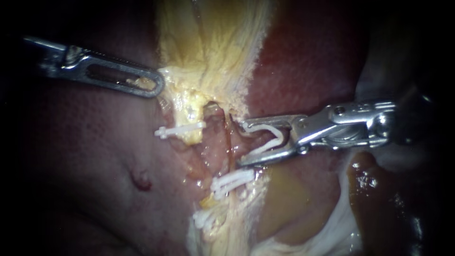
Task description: Clipping third clip right tube
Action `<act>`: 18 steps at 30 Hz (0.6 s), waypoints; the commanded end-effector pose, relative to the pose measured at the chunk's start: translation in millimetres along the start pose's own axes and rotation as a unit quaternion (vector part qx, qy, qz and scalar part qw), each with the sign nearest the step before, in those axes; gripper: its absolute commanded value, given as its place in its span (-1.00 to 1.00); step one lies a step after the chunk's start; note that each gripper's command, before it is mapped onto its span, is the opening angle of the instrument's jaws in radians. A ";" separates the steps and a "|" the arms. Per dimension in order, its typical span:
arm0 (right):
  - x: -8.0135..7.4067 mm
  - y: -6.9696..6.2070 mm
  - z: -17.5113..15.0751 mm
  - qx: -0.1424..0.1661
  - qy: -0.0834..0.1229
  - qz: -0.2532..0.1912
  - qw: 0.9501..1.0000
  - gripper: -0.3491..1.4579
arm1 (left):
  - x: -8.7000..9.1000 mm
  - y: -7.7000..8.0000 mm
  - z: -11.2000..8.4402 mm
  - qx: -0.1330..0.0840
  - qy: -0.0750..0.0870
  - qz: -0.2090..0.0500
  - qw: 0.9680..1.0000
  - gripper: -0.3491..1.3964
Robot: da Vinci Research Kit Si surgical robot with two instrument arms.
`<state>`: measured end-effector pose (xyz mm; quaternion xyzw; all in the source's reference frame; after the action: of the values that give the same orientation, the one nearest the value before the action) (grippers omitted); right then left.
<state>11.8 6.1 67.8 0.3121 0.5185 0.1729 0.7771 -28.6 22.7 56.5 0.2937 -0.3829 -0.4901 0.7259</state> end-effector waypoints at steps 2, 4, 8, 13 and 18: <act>-0.1 0.5 0.4 0.000 0.003 0.004 1.000 -0.06 | 0.0 0.0 0.0 0.000 0.000 0.000 1.000 -1.00; -0.1 0.9 0.8 0.002 0.006 0.006 1.000 -0.06 | 0.0 0.0 0.0 0.000 0.000 0.000 1.000 -1.00; -0.1 1.5 1.8 0.009 0.015 0.011 1.000 -0.06 | 0.0 0.0 0.0 0.000 0.000 0.000 1.000 -1.00; 0.1 1.8 3.3 0.019 0.026 0.022 0.999 -0.06 | 0.0 0.0 0.1 0.000 0.000 0.000 1.000 -1.00; 0.0 1.9 4.4 0.027 0.038 0.029 0.998 -0.06 | 0.1 0.0 0.1 0.000 0.000 0.000 1.000 -1.00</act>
<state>16.0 6.2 70.3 0.3450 0.5468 0.1954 0.7375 -28.7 22.7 56.5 0.2933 -0.3829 -0.4904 0.7259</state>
